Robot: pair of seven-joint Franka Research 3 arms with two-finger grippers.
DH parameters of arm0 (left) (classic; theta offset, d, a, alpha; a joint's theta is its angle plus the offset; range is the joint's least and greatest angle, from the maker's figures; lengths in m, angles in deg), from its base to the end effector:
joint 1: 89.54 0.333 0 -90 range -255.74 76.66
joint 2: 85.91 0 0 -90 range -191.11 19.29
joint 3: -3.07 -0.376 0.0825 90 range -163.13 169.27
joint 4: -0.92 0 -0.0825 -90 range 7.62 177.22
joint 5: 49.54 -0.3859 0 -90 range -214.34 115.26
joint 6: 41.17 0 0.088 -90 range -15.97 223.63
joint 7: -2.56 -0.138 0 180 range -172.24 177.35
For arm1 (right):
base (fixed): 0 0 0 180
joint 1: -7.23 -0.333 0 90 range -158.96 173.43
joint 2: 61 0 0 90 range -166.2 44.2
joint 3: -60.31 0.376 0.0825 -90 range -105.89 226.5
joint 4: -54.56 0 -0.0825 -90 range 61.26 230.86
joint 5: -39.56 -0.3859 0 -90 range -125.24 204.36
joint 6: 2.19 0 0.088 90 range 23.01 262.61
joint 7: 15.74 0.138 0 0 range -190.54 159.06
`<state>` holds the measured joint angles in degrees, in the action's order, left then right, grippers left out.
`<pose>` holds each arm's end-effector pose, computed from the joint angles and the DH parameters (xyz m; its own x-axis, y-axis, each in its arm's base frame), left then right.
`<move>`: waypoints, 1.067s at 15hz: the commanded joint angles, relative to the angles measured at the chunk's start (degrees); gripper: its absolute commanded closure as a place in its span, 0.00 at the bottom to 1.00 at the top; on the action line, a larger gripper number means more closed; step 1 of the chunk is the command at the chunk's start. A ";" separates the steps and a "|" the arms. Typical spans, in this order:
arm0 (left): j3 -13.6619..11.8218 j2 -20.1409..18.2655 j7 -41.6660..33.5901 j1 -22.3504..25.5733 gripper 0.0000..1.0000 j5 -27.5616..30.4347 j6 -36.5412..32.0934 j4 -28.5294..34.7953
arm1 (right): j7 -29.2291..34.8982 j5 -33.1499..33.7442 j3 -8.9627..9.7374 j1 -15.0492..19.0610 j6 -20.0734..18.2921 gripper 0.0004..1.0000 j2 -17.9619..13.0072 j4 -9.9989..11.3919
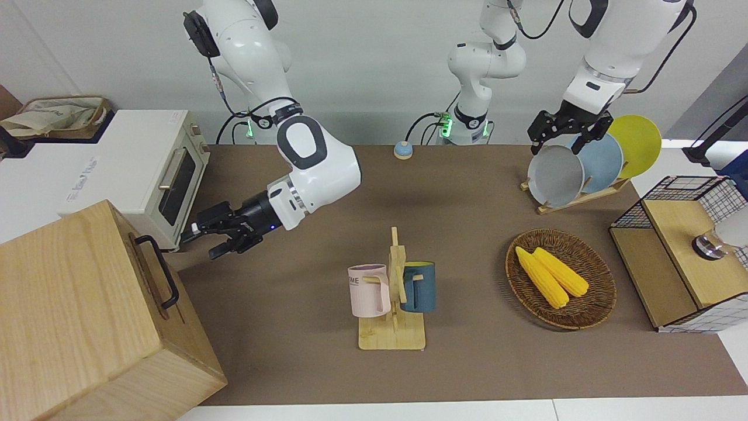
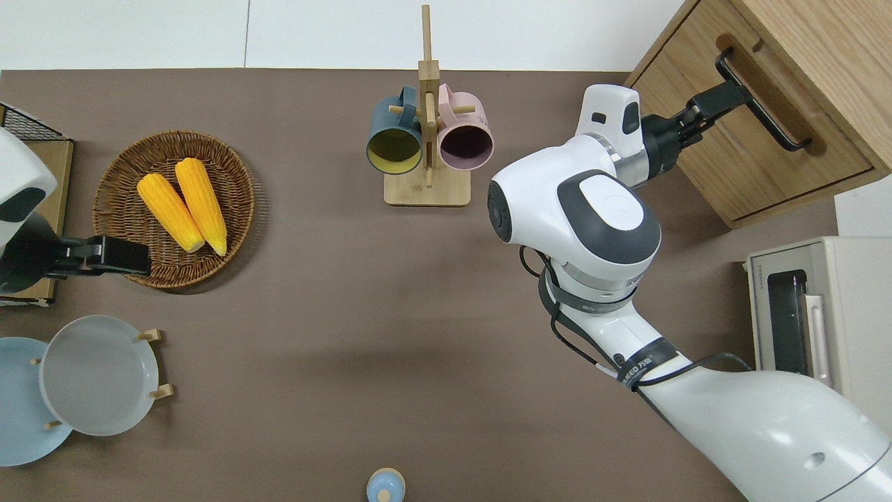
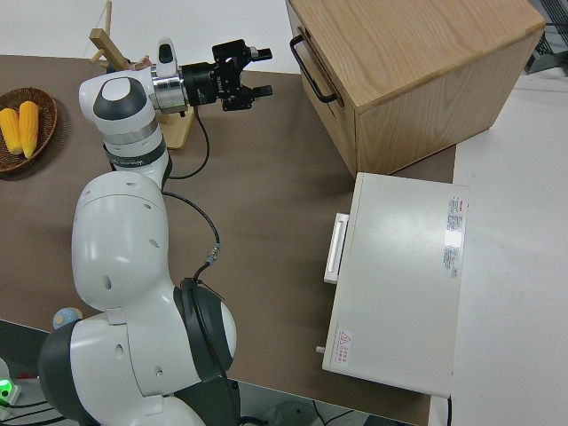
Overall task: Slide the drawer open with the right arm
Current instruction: 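Close the right gripper around the black drawer handle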
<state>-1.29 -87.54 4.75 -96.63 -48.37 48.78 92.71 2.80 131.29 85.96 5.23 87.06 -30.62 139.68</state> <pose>0.5447 -0.0281 0.6543 0.9999 -0.0095 -0.0046 -0.0094 -0.9997 0.0224 0.7260 0.1362 0.4874 0.9014 0.4264 -0.0758 0.1474 -0.1374 0.9795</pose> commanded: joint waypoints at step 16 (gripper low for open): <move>-0.21 -0.48 -0.08 -0.21 0.00 -0.73 -0.82 -0.12 | 0.18 8.72 -7.81 1.30 11.46 0.02 2.50 1.10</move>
<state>-1.29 -87.54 4.75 -96.63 -48.37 48.78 92.71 2.76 136.78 78.90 5.37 96.14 -28.27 140.40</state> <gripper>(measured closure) 0.009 0.018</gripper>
